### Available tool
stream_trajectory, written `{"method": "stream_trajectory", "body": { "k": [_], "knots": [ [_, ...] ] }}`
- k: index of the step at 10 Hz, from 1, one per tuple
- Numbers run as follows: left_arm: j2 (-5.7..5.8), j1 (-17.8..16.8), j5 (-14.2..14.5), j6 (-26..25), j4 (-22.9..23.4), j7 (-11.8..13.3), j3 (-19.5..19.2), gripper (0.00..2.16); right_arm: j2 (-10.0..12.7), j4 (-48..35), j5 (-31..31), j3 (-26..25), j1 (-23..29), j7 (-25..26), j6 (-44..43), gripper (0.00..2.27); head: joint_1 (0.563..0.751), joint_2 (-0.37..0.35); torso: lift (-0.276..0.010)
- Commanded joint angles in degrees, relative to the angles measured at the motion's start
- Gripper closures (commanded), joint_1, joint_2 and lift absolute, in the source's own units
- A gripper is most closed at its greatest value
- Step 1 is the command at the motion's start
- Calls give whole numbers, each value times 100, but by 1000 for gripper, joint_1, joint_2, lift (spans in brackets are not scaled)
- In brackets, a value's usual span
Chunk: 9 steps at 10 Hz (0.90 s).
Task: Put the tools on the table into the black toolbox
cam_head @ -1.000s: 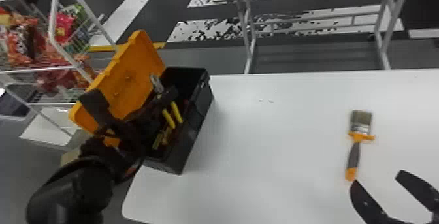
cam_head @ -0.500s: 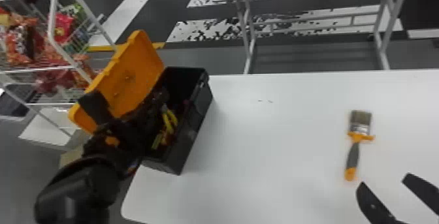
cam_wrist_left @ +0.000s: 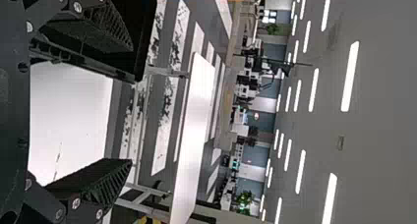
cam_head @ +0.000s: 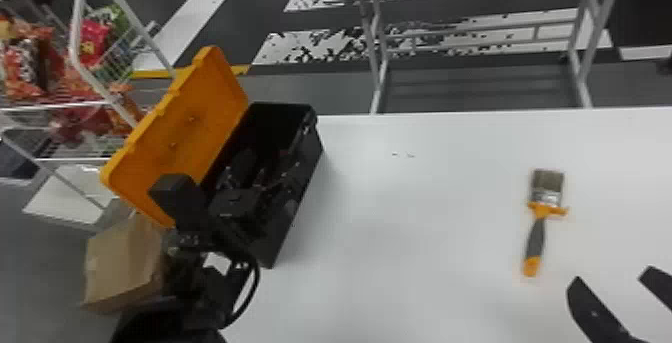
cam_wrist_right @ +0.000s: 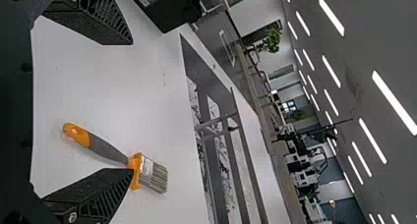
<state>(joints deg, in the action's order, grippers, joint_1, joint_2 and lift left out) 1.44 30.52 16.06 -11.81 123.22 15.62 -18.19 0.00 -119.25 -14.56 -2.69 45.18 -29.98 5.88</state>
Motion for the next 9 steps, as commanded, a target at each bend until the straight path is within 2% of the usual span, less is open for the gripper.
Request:
{"method": "stream_trajectory", "body": {
  "k": [1, 2, 3, 5, 6, 7, 9],
  "knots": [
    [-39, 332, -24, 604, 17, -68, 334, 29, 5, -2, 6, -12, 0, 1, 24, 90, 695, 288, -75],
    [-39, 534, -42, 1009, 9, -103, 553, 29, 5, -2, 6, -12, 0, 1, 41, 90, 695, 275, -75],
    [-30, 710, -68, 1378, -9, -261, 782, 29, 5, -19, 6, -39, -18, 1, 112, 90, 695, 253, -75],
    [14, 868, -376, 1958, -246, -577, 1248, 29, 5, -72, 6, -294, -185, 1, 516, 90, 695, 210, -75],
    [40, 930, -507, 2432, -466, -753, 1459, 29, 5, -72, 6, -496, -272, -8, 639, 90, 695, 173, -75],
    [93, 982, -780, 2960, -712, -1043, 1687, 29, 5, -72, 15, -760, -396, -122, 920, 90, 695, 151, -75],
    [190, 1044, -973, 3505, -1081, -1307, 2021, 29, 5, -116, 15, -1322, -606, -351, 1465, 93, 695, 60, -75]
  ]
}}
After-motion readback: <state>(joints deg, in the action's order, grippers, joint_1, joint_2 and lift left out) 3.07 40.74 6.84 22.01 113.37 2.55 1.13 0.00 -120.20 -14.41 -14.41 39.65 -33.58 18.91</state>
